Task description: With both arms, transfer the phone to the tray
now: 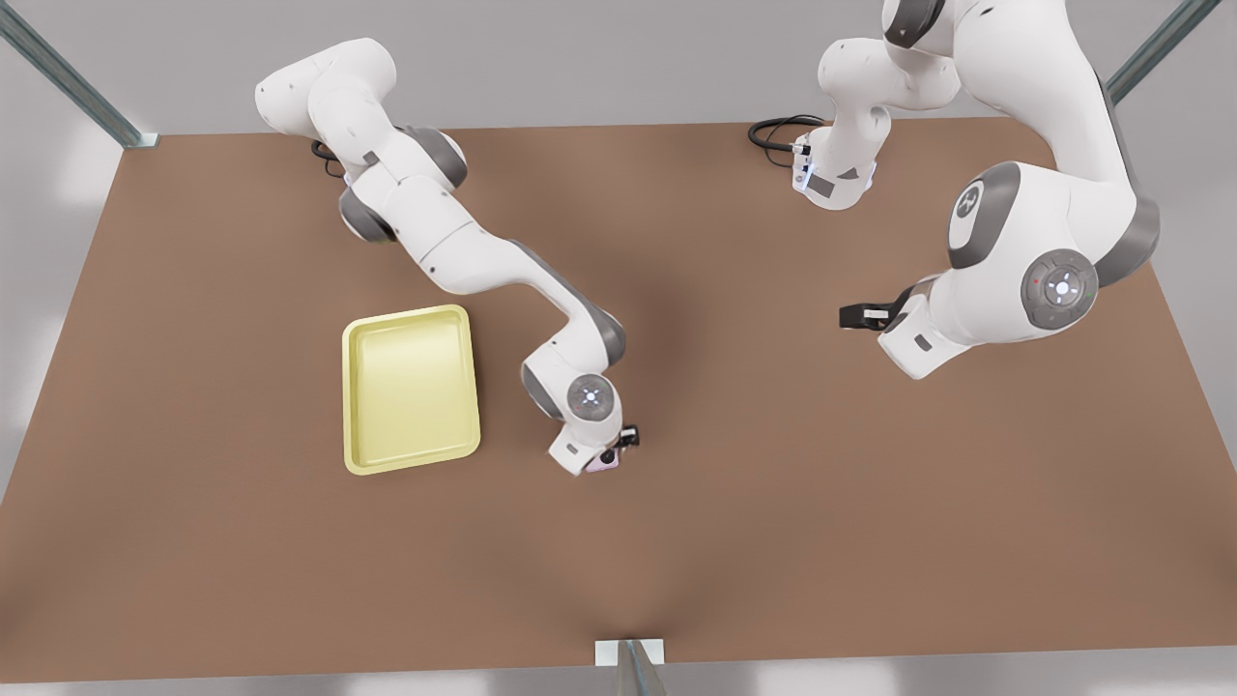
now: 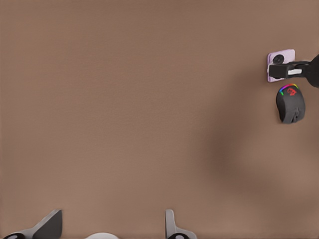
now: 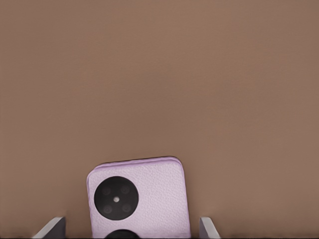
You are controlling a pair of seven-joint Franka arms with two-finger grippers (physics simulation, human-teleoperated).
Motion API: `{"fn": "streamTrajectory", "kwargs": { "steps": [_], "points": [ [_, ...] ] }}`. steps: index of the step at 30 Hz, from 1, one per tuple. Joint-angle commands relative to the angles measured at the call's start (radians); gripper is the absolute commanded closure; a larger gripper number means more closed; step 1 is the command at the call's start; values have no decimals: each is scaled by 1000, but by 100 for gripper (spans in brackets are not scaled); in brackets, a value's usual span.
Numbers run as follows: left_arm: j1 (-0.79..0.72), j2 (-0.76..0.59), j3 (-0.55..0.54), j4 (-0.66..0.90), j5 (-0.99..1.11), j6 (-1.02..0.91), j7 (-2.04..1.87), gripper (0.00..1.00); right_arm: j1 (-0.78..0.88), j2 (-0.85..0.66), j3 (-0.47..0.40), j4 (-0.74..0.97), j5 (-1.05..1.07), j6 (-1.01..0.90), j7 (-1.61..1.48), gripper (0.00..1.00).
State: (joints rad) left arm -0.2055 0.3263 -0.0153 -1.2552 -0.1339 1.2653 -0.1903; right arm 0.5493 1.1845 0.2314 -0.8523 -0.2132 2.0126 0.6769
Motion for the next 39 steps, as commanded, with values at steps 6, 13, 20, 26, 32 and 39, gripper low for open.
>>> {"fn": "streamTrajectory", "kwargs": {
  "steps": [6, 13, 20, 26, 32, 39],
  "points": [
    [0, -1, 0, 0, 0, -1, 58, 0, 0, 4, 6, -24, -5, 37, 50, 0],
    [0, -1, 1, 0, 2, -1, 58, 0, 0, 18, 9, -24, -5, 64, -30, 0],
    [0, -1, 5, 0, 2, -1, 58, 0, 0, 20, 2, -22, -5, 100, -65, 16],
    [1, 7, 5, 0, 2, -1, 58, 0, -22, -11, 6, -20, -5, 84, -65, 25],
    [1, 5, 5, 2, 0, -1, 58, 0, -259, -488, -1, -566, 8, 161, -295, 25],
    [0, -1, 5, 20, 7, 34, 51, 0, -474, -916, -26, -1183, 66, 265, -586, 24]
  ]
}}
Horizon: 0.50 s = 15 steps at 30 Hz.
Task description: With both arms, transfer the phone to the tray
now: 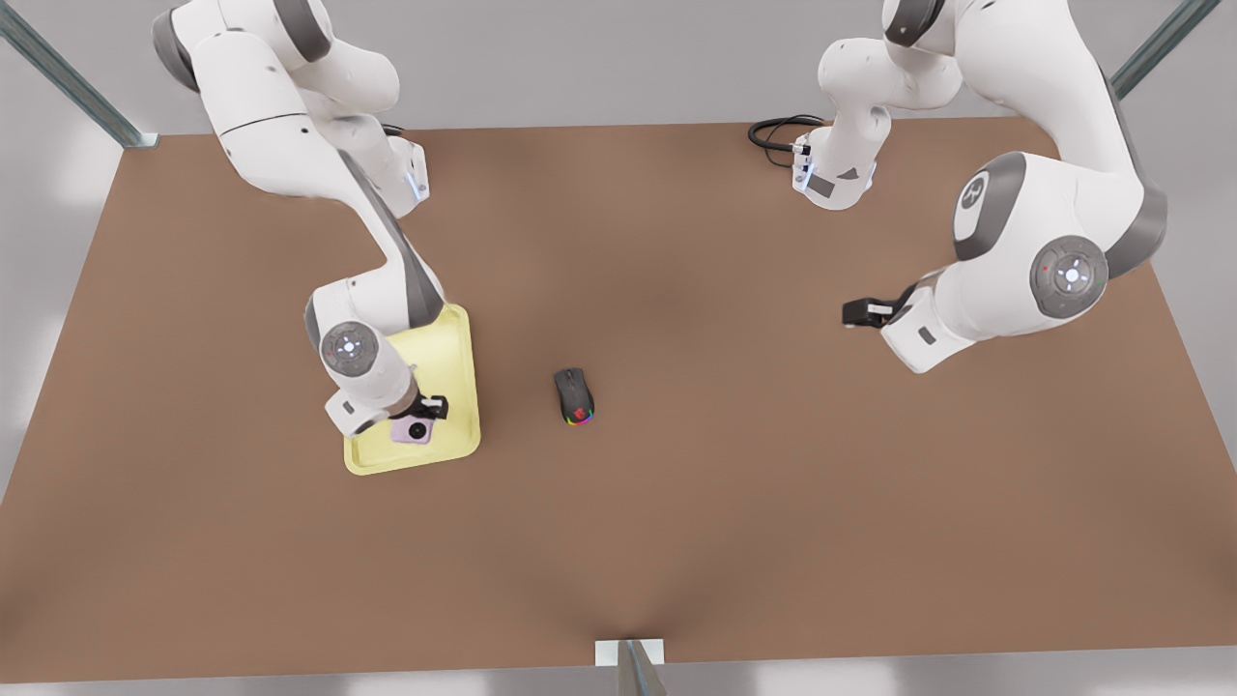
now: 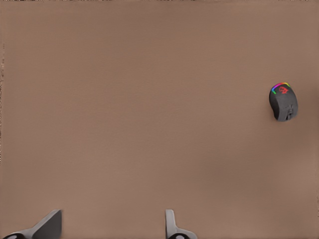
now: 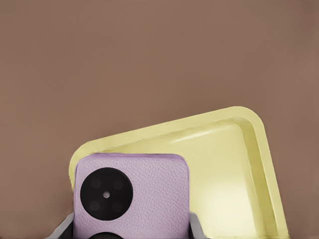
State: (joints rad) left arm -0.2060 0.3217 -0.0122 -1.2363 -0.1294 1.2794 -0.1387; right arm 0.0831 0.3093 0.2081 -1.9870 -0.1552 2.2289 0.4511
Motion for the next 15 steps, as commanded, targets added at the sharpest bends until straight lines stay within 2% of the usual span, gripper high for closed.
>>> {"fn": "streamTrajectory", "kwargs": {
  "steps": [1, 2, 4, 8, 9, 13, 14, 15],
  "points": [
    [2, -3, 4, -2, 5, 20, 8, 0, -8, -50, -4, -108, 22, 75, -367, 24],
    [4, -12, 4, 1, 5, 21, 7, 0, -6, -30, -4, -162, 31, 162, -368, 23],
    [4, -33, 3, -3, 1, 20, 7, 0, -8, 33, -4, -193, 32, 253, -367, 0],
    [4, -59, 1, -3, 11, 17, 5, 0, -26, 57, -6, -124, 31, 241, -367, 0],
    [4, -56, 1, -3, 11, 20, 4, 0, -29, 22, -12, 35, 31, -6, -359, 0],
    [7, -41, 4, -6, 7, 52, 4, 0, -25, -13, -68, 474, 31, -569, -359, 0],
    [14, -42, 17, -6, 10, 66, 1, 0, -55, 8, -67, 589, 25, -684, -359, 0],
    [13, -41, 29, -8, 10, 67, -1, 0, -74, 97, -59, 752, 31, -811, -359, 0]
  ]
}}
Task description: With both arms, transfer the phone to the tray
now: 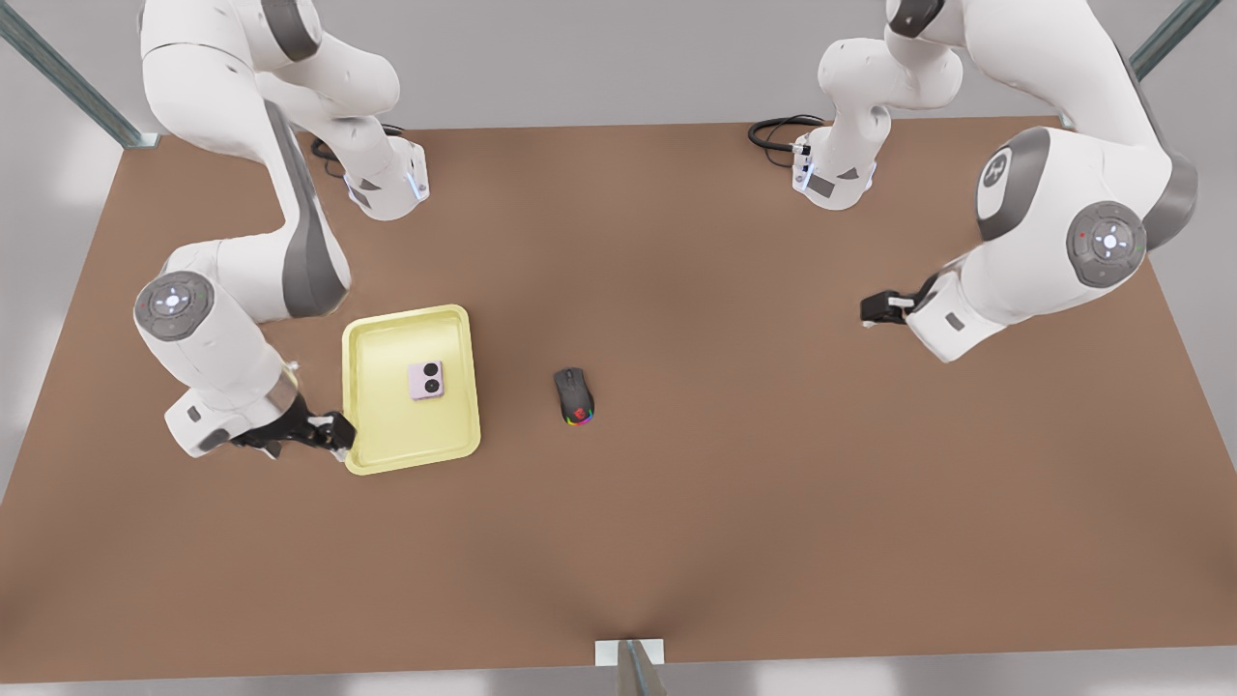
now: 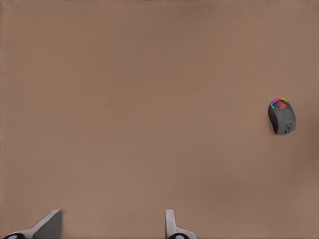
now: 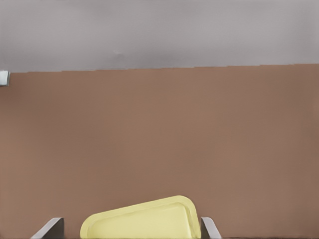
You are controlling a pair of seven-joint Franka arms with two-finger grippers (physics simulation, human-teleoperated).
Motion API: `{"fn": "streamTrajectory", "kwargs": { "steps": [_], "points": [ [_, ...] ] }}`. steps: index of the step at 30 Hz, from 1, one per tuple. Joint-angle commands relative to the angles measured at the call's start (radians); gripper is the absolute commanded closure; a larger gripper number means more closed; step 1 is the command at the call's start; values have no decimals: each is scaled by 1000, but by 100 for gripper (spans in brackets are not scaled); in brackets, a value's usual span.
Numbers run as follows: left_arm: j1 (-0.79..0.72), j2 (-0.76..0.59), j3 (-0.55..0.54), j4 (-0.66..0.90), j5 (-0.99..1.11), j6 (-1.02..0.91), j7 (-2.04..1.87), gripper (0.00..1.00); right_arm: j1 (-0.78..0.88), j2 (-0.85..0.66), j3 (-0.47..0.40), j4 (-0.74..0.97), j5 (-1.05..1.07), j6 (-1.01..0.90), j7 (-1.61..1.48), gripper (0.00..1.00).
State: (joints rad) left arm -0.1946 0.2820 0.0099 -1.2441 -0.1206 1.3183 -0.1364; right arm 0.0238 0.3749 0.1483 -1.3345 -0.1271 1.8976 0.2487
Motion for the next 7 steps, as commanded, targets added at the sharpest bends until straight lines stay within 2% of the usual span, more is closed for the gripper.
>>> {"fn": "streamTrajectory", "kwargs": {
  "steps": [1, 4, 5, 7],
  "points": [
    [3, 3, 13, -3, 3, 50, 6, 0, -24, 62, 13, 153, 6, -526, -164, 0],
    [4, -41, 31, -52, 21, 137, 9, 0, -54, 41, 22, 106, 6, -471, -336, 0],
    [4, -135, 30, -218, 81, 234, 14, 0, -54, 13, 25, 72, 4, -425, -382, 0],
    [3, -126, 30, -213, 81, 173, -3, 0, -42, 15, 25, 81, 1, -385, -373, 0]
  ]
}}
